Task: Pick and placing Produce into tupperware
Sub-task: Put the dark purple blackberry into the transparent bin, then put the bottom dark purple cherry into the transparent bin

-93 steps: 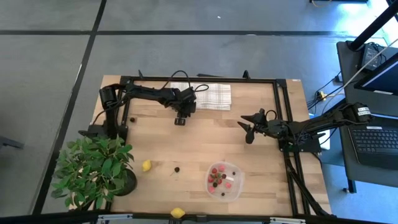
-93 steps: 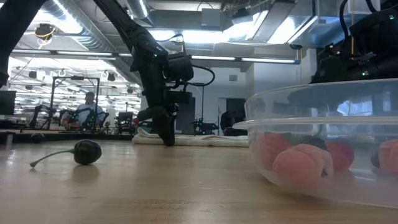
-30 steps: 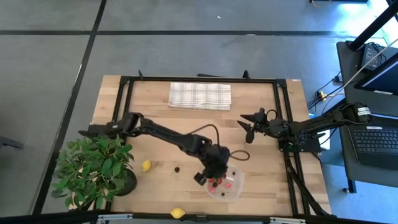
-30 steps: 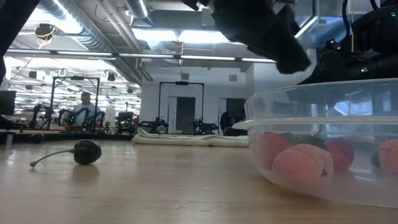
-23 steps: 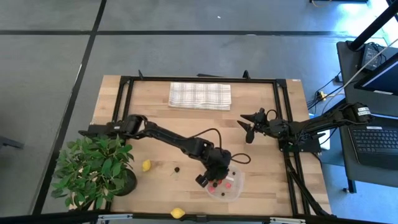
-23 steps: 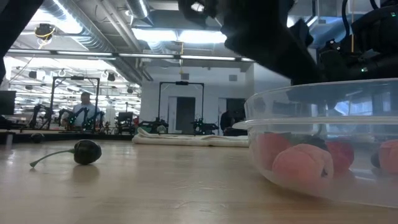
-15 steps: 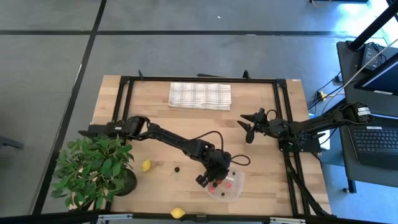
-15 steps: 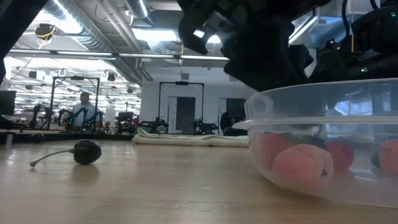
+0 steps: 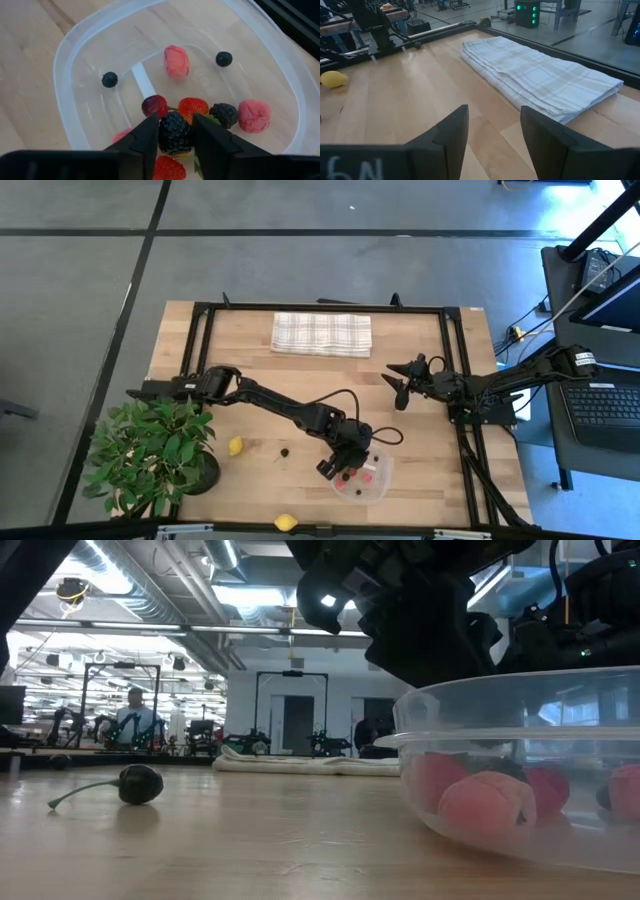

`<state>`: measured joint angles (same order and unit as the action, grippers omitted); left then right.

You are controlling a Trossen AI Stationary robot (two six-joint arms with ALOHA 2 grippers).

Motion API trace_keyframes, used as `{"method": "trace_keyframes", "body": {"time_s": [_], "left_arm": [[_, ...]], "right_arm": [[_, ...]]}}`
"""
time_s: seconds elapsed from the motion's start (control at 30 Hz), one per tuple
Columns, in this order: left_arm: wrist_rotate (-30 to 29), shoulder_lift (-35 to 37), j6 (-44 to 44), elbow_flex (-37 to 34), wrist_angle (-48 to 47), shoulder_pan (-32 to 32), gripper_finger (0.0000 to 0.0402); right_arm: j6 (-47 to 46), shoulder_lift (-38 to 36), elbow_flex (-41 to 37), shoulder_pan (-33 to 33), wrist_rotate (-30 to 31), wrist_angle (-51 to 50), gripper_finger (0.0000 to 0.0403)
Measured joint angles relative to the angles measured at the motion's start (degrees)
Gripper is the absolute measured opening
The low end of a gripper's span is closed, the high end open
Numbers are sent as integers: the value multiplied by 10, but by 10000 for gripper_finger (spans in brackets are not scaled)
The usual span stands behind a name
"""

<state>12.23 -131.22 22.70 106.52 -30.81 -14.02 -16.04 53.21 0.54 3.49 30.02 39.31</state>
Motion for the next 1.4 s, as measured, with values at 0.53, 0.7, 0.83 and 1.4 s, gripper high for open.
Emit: {"method": "trace_keyframes", "body": {"time_s": [0.53,0.7,0.83,1.4], "left_arm": [[-15,0,3,0,-11,0,122],[-53,23,2,-1,-89,4,122],[-59,49,-1,-1,-176,11,122],[-56,190,-42,-5,-323,30,122]], "right_arm": [[0,0,0,0,0,-2,182],[0,0,0,0,0,-6,182],[-3,0,0,0,0,-12,182],[-3,0,0,0,0,-18,182]]}}
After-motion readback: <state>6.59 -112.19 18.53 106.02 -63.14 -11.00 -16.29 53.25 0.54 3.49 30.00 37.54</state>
